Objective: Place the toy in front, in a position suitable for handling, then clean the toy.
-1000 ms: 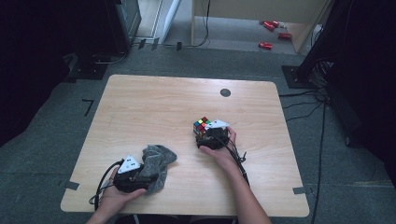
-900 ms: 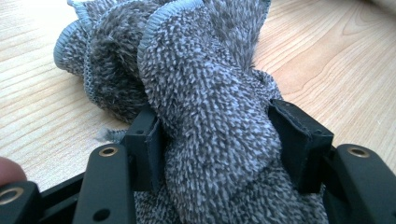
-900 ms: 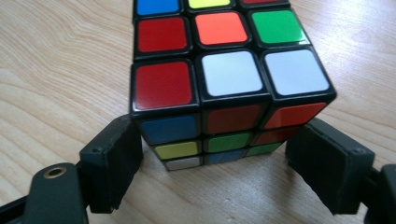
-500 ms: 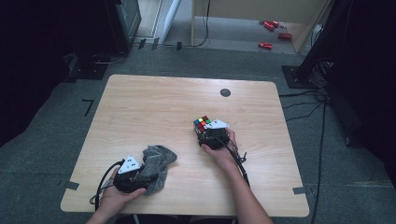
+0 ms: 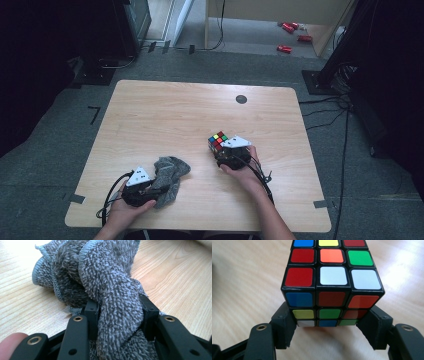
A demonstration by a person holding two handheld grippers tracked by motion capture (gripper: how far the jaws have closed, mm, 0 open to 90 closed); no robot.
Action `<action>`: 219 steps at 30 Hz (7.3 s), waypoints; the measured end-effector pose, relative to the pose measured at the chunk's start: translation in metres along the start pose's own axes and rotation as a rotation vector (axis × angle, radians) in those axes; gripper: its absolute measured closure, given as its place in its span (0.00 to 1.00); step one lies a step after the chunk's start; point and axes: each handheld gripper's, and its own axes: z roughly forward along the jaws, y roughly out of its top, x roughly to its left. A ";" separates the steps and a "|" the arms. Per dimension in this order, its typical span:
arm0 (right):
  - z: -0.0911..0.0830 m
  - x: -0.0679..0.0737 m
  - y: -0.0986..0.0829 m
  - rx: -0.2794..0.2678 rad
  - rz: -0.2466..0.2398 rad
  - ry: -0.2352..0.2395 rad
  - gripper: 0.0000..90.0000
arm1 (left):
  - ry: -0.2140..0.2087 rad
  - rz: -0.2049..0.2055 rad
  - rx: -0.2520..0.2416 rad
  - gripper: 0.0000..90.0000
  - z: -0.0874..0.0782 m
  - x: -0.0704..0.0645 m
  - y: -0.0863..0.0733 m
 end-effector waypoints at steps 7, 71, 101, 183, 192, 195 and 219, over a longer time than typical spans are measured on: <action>0.000 -0.001 -0.011 0.030 -0.018 0.012 0.39 | -0.002 0.003 -0.001 0.68 0.000 0.000 0.000; -0.080 0.020 -0.001 -0.080 -0.012 0.107 0.39 | -0.045 0.036 -0.294 0.83 -0.022 -0.010 0.088; -0.054 0.089 -0.005 0.025 -0.125 0.100 0.39 | -0.040 0.236 -0.150 0.78 0.021 -0.070 0.108; -0.072 0.083 -0.010 -0.009 -0.156 0.047 0.39 | -0.025 0.204 -0.114 0.57 0.032 -0.085 0.113; -0.076 0.088 -0.008 -0.031 -0.166 0.062 0.39 | -0.062 0.124 -0.122 0.79 0.021 -0.060 0.112; -0.074 0.088 -0.010 -0.026 -0.167 0.066 0.39 | -0.108 0.135 -0.124 0.83 0.020 -0.062 0.111; -0.076 0.087 -0.009 -0.032 -0.174 0.056 0.39 | -0.125 0.204 -0.118 0.82 0.019 -0.081 0.116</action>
